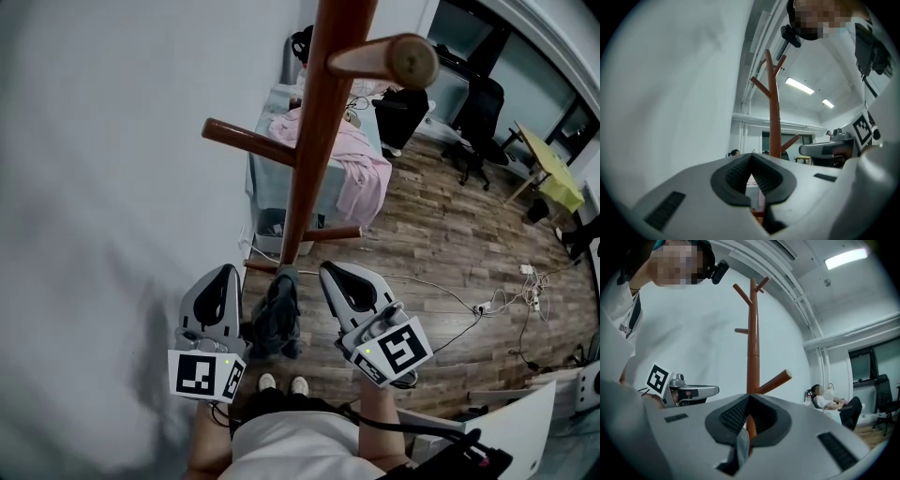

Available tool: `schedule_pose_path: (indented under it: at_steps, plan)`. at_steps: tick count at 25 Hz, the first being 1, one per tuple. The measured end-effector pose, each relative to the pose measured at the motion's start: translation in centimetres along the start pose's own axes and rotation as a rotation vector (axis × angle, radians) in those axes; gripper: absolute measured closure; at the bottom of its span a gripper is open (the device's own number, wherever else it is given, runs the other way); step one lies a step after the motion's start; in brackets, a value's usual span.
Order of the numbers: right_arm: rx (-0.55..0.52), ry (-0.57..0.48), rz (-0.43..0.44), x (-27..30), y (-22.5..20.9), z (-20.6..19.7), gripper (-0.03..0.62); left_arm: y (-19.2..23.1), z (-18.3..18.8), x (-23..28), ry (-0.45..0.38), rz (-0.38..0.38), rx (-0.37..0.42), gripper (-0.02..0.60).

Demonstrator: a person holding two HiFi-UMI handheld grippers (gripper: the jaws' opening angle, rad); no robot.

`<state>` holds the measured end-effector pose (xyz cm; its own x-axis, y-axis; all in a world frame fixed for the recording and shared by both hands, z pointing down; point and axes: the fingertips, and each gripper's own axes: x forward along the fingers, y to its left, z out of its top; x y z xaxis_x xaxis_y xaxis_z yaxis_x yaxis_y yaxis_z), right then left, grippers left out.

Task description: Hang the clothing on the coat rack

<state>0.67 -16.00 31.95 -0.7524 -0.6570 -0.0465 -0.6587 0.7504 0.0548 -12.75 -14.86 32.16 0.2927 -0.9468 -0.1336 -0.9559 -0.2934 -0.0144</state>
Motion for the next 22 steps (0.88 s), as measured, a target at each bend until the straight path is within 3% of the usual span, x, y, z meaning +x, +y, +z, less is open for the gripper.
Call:
schedule_pose_path:
  at_steps: [22]
  plan:
    - [-0.006,-0.008,-0.003,-0.1,-0.02,0.27,0.576,-0.59,-0.4,0.08,0.009,-0.028,-0.024,0.569]
